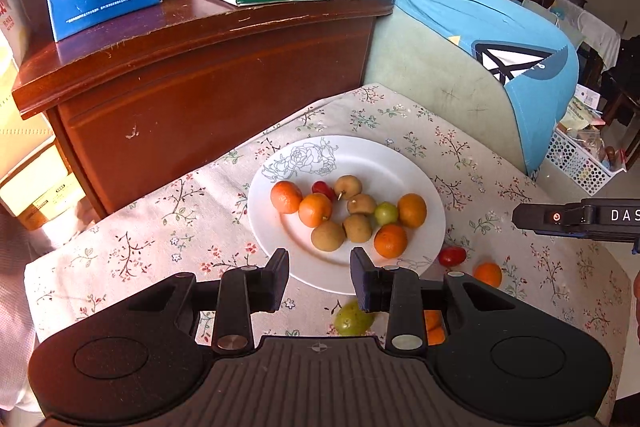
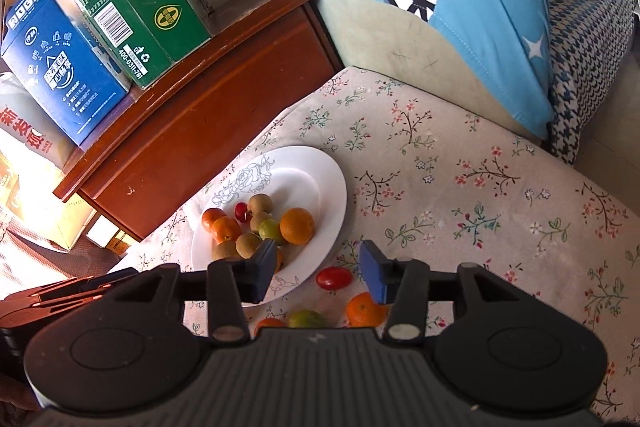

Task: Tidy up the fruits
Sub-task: 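Withdraw both open tools from the plate toward the remaining fruit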

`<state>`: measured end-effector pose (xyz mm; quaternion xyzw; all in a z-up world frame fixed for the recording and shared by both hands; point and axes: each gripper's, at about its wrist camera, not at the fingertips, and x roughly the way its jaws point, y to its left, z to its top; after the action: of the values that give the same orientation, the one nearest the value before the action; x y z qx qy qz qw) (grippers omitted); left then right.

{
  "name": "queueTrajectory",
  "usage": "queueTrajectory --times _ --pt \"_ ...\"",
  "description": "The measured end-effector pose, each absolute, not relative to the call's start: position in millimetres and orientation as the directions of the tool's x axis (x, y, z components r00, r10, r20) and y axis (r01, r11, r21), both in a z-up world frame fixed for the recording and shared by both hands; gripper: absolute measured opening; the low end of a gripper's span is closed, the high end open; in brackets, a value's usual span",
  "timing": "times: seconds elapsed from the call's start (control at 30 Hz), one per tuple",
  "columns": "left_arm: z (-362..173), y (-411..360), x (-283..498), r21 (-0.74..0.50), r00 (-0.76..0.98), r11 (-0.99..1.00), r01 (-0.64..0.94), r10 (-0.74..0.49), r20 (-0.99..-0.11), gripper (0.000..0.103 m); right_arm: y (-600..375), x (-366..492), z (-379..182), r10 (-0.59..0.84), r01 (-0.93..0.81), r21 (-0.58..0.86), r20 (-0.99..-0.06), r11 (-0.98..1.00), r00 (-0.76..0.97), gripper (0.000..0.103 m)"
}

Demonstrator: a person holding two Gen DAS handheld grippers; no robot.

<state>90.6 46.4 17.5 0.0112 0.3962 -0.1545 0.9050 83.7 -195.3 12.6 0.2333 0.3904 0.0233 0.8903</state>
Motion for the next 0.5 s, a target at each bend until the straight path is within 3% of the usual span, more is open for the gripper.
queueTrajectory --times 0.5 --pt "-2 49 70 -0.121 0.604 0.944 0.307 -0.291 -0.742 0.033 -200 61 -10 0.205 0.156 0.386 -0.742 0.909 0.639 0.051"
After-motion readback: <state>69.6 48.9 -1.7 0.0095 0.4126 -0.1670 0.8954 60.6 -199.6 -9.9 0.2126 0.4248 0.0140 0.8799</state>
